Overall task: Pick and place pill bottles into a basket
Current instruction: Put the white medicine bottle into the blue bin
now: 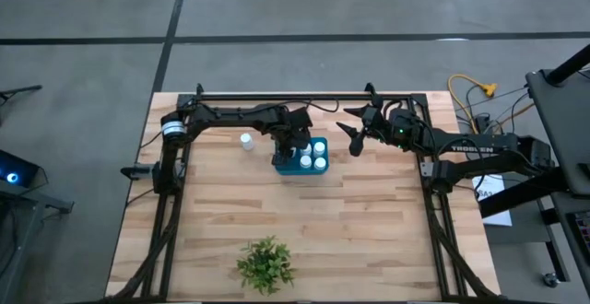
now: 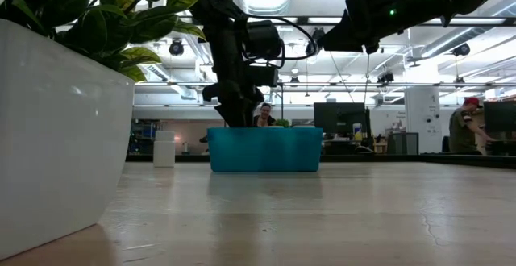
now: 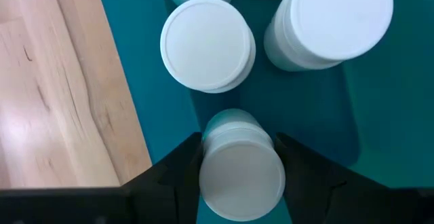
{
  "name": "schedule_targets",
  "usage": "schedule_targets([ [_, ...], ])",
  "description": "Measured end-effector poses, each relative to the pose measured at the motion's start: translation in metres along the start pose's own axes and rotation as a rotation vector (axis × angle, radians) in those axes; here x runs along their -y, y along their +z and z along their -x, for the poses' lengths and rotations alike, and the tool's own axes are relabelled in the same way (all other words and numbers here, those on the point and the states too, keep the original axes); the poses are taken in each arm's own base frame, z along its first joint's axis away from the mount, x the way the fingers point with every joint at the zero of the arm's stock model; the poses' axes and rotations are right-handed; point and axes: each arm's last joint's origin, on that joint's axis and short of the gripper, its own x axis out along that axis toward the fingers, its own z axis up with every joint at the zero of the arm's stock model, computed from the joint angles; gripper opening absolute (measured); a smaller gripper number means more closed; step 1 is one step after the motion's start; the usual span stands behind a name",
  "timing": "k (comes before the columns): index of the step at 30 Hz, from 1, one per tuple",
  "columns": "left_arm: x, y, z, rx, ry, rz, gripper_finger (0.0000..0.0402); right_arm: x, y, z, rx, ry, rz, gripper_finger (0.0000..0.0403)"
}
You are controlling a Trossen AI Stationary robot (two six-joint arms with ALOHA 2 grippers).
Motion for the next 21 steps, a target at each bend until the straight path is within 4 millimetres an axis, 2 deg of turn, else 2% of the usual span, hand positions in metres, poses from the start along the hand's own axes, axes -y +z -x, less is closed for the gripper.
schedule_targets([
  [9, 0.0, 0.0, 0.0, 0.0, 0.0, 0.0, 0.0147, 0.0, 0.0, 0.0, 0.0, 0.0, 0.0, 0.0224],
  [21, 0.0003, -0.0008, -0.0013, -0.008, 0.0, 0.001, 0.0181, 0.0, -0.0001, 0.0, -0.001, 0.0, -0.005, 0.0224],
])
